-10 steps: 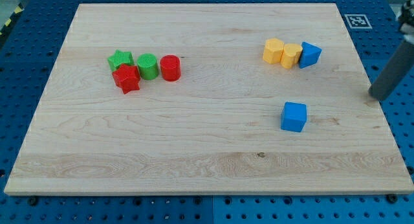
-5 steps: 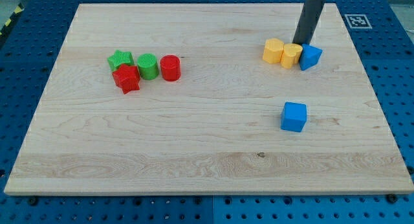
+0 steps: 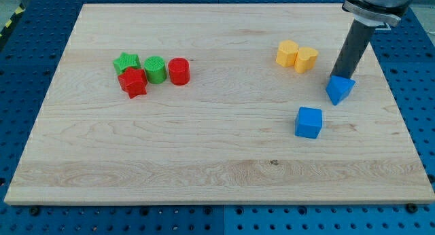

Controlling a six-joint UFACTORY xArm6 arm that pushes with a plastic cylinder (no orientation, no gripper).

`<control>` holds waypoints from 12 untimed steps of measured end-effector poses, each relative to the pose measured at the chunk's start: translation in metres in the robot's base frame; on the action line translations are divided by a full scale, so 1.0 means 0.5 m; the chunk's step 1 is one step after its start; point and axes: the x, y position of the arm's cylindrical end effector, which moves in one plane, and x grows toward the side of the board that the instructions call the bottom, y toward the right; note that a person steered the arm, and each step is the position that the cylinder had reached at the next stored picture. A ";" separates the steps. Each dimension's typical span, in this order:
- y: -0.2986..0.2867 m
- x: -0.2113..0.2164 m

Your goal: Move the blue triangle into the blue cube

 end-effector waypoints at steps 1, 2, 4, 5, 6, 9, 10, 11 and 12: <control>0.000 0.035; 0.000 0.075; 0.062 0.124; 0.098 0.136; 0.097 0.136; -0.050 0.152; -0.065 0.142; -0.060 0.076; -0.104 0.003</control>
